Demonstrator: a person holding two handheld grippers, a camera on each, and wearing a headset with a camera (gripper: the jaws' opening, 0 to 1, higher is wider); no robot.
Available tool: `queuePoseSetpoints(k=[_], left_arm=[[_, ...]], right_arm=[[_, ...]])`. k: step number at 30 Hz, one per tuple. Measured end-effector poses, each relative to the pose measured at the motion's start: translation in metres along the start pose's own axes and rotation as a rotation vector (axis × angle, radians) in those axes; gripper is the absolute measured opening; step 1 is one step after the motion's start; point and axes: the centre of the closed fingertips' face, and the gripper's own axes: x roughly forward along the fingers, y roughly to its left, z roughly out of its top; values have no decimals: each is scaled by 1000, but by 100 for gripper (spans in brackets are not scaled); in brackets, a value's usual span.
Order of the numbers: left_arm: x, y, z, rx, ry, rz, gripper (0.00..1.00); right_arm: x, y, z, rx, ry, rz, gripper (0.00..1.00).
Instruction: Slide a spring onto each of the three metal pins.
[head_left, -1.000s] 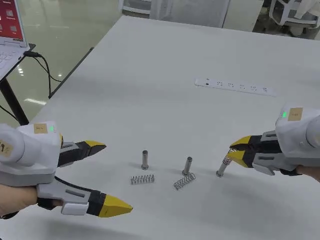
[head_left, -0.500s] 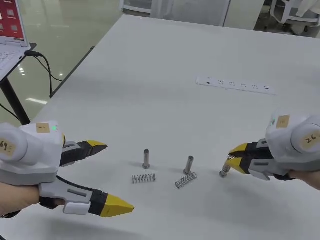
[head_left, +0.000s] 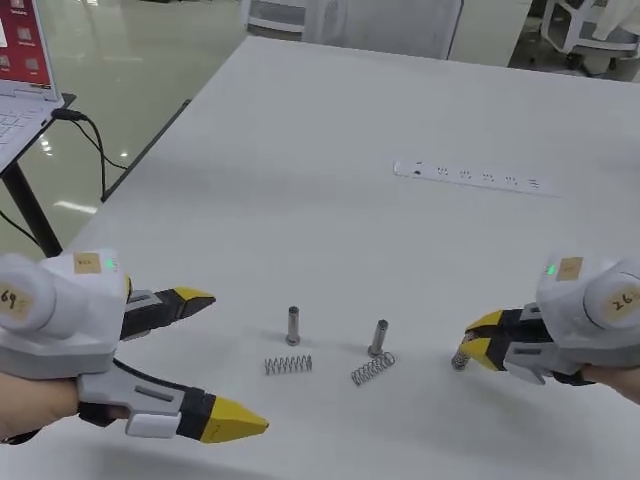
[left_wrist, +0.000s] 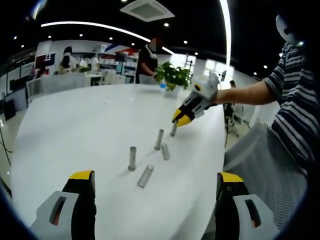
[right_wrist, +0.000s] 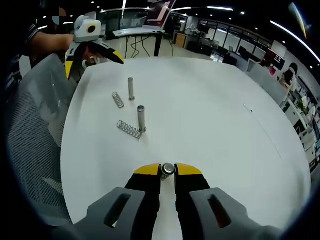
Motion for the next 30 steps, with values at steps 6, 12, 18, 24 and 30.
queuePoseSetpoints(k=[6,12,18,24,30], left_arm=[[1,-1,2,5,1,-4,98],[1,-2,2,8,4,-8,98],[0,-2,3,9,5,-6,98],[0,-2,3,10,5,-7,98],[0,-1,4,9,2,-4,98]], right_arm=[[0,1,0,-17,4,-2,8],[0,2,1,-9,20,5,9],[-1,2,3,-6,14,0,12],[-8,1,12,-14,-16,-13,12],[-14,1,25,-33,-52,-13,11]])
